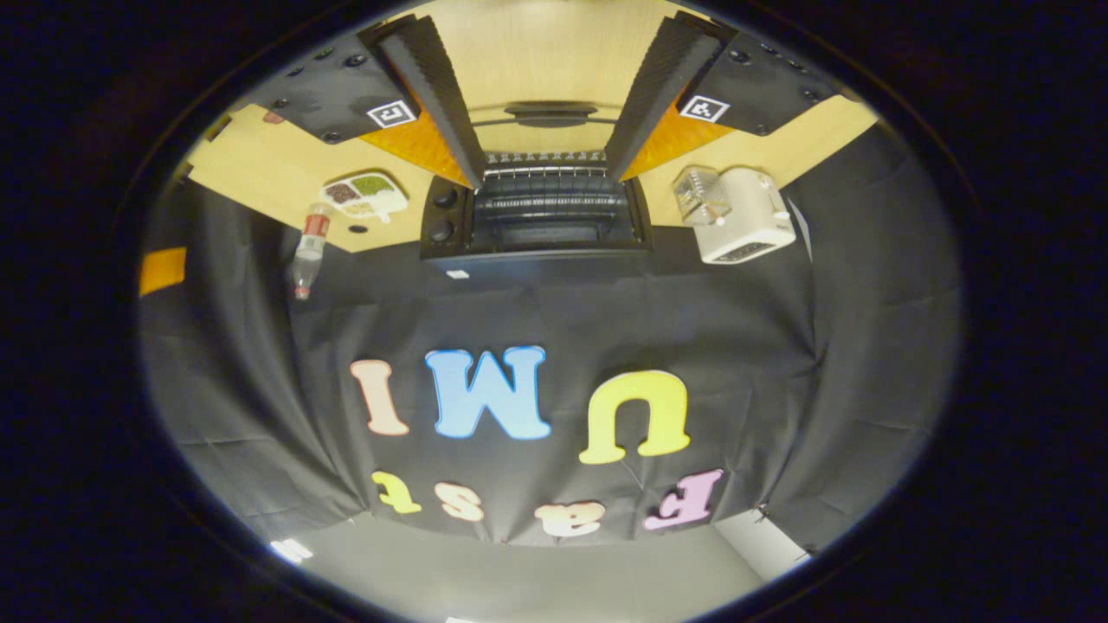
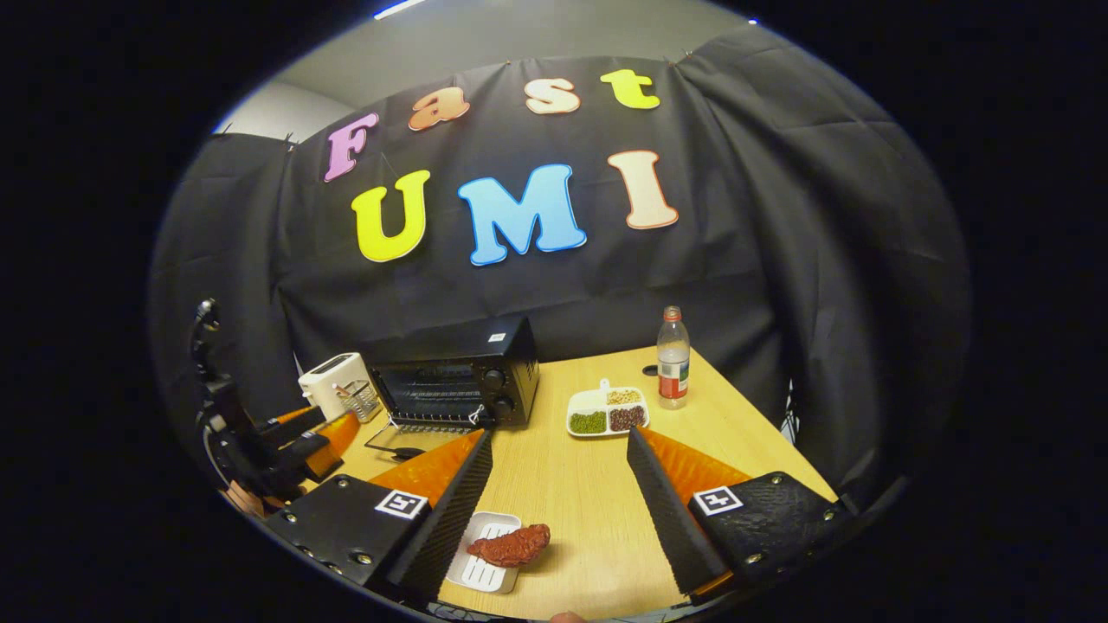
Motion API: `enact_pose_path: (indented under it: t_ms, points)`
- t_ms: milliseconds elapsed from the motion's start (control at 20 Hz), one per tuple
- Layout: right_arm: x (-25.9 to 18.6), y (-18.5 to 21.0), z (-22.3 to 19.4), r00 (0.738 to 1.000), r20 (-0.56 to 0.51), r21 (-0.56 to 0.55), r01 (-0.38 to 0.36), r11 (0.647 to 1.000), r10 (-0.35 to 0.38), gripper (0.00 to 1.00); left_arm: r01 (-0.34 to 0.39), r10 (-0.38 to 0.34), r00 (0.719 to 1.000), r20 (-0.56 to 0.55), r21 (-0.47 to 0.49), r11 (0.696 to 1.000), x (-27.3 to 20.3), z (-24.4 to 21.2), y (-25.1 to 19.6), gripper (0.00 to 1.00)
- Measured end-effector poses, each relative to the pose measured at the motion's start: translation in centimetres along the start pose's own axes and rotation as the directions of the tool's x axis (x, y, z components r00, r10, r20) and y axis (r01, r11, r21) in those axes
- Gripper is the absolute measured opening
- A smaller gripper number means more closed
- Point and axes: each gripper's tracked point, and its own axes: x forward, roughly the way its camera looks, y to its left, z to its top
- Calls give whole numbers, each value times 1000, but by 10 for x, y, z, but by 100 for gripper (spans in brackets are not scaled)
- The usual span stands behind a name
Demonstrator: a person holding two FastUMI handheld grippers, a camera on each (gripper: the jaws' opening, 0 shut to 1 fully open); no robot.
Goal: Open the electric oven with the left hand, put the food in, and close the electric oven.
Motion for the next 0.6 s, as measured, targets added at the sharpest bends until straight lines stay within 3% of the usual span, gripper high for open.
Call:
enact_pose_path:
  t_ms: [50,350,600]
  points:
    - [5,0,-8,999,-30,8,-13,1000,13,96,-3,3,1000,27,-2,1000,-10,15,0,90]
    - [23,4,-65,975,-201,73,-77,994,90,96,-16,17,989,149,-13,1000,-69,82,0,90]
    - [33,9,-112,932,-337,159,-88,983,137,96,-52,52,984,168,-3,999,-108,87,5,95]
